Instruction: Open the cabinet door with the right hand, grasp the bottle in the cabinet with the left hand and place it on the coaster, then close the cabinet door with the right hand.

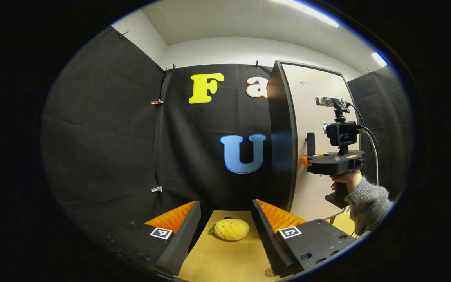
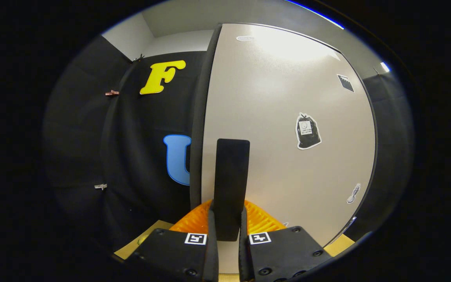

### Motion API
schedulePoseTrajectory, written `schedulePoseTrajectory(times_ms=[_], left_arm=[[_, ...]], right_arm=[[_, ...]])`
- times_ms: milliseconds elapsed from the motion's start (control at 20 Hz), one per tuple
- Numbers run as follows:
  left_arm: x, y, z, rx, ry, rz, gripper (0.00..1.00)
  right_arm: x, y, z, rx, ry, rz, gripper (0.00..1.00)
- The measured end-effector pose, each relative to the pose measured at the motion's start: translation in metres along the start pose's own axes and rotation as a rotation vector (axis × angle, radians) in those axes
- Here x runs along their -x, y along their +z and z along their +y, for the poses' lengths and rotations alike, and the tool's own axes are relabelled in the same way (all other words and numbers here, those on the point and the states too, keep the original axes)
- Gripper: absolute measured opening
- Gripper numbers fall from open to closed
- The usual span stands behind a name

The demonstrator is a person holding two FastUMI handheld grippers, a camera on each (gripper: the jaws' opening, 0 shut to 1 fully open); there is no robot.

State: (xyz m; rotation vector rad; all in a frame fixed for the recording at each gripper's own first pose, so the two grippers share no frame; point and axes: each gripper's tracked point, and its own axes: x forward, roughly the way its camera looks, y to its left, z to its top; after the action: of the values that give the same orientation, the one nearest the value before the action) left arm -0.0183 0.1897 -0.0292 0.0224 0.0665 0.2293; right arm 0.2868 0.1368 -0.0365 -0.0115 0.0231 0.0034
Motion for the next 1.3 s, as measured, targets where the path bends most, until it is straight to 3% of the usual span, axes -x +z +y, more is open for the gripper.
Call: schedulePoseTrajectory(times_ms=[550, 1300], left_arm=[[0.023, 0.006, -0.019, -0.017, -0.040, -0.023, 0.83], [0.046, 0.013, -0.076, -0.019, -0.161, -0.048, 0.83]], right_arm=[[0.065, 0.007, -0.006, -0.023, 0.084, 0.012, 0.24], [0.152, 0.008, -0.058, 0.003, 0.060, 0.014, 0.24]])
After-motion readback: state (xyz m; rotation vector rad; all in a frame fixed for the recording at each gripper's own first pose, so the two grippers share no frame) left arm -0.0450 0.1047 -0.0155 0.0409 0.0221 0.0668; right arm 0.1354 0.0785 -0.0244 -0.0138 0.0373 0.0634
